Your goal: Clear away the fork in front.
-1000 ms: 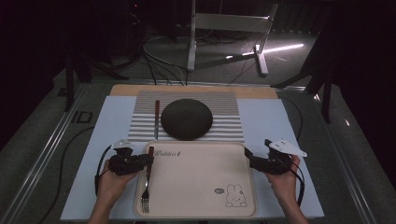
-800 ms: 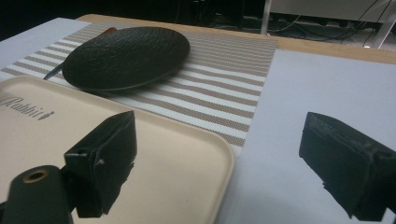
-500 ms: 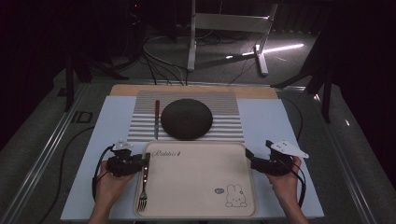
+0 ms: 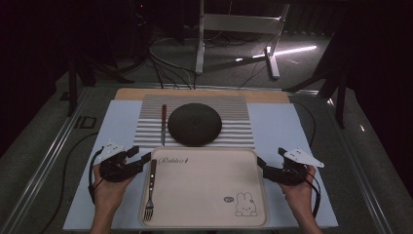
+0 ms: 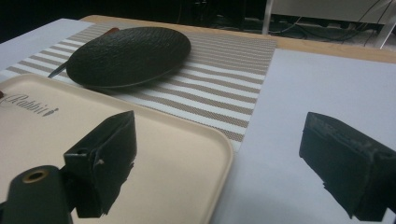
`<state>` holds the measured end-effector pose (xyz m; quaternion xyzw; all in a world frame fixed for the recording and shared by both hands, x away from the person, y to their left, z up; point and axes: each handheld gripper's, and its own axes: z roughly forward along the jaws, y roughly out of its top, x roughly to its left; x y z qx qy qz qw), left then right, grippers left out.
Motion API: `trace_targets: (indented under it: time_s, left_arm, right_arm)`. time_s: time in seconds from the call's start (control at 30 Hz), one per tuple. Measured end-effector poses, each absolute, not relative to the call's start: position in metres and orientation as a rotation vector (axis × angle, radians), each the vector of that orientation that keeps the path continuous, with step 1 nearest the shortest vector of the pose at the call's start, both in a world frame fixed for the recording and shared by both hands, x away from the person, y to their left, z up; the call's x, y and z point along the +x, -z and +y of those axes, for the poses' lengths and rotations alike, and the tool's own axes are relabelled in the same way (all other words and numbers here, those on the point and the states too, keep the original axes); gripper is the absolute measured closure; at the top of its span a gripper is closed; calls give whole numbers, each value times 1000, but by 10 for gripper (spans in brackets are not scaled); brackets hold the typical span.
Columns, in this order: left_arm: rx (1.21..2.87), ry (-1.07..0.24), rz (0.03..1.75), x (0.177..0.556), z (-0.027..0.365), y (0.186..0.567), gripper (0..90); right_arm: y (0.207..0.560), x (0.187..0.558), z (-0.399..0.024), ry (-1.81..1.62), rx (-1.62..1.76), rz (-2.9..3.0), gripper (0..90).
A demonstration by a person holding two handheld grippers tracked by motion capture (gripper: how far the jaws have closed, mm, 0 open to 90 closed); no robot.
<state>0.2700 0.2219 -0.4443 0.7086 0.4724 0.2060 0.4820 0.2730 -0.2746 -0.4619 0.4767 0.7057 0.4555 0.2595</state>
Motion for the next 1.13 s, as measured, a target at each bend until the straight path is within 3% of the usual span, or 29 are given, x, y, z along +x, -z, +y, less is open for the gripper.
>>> trace_targets:
  time_s: [0.3, 0.47, 0.8, 1.13]
  left_arm:
    - [1620, -629, 1138, 259, 233, 429, 173]
    - [1609, -658, 1141, 258, 234, 429, 99]
    - [1570, -722, 1134, 251, 232, 428, 17]
    - [1565, -744, 1138, 247, 235, 431, 4]
  right_arm:
    - [463, 267, -277, -1229, 1273, 1911, 113]
    - [464, 261, -282, -1237, 1269, 1904, 113]
    - [467, 250, -290, -1257, 1269, 1883, 113]
    - [469, 244, -291, -1264, 1243, 1873, 113]
